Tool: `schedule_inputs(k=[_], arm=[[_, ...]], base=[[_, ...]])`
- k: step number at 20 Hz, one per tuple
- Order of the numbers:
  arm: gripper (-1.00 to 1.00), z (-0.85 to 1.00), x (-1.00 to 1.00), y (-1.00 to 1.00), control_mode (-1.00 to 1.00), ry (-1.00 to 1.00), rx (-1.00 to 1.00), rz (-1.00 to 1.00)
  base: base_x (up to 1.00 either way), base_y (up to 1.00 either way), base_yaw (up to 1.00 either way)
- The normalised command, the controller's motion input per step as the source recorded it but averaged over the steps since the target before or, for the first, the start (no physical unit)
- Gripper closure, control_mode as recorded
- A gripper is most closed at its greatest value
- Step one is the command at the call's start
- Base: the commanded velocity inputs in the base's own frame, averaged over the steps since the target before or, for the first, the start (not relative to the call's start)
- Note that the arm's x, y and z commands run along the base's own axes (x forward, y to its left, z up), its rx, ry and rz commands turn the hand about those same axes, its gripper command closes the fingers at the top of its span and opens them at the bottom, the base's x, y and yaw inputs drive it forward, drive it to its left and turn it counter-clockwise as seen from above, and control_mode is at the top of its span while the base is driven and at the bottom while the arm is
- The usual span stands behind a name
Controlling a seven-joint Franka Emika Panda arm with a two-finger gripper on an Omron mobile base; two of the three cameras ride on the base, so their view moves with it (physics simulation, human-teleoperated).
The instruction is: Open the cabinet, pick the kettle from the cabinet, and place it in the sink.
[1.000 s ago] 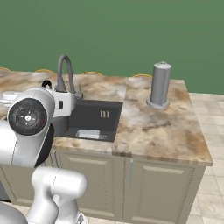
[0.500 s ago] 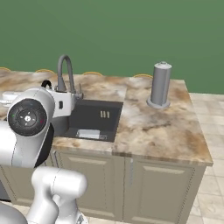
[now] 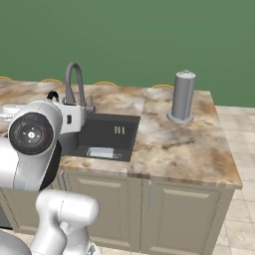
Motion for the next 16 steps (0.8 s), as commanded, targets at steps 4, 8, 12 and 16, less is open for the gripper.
schedule_inputs(k=[4,8,12,16], arm=[[1.0,0.0,0.0,0.0,1.0,0.0,0.0,0.0],[1.0,0.0,0.0,0.0,1.0,0.0,0.0,0.0],[1.0,0.0,0.0,0.0,1.0,0.0,0.0,0.0],[1.0,0.0,0.0,0.0,1.0,0.0,0.0,0.0]], base=[[-0.2,0.03,0.05],[-0.14,0.01,0.09],[-0.03,0.0,0.05],[0.15,-0.03,0.01]])
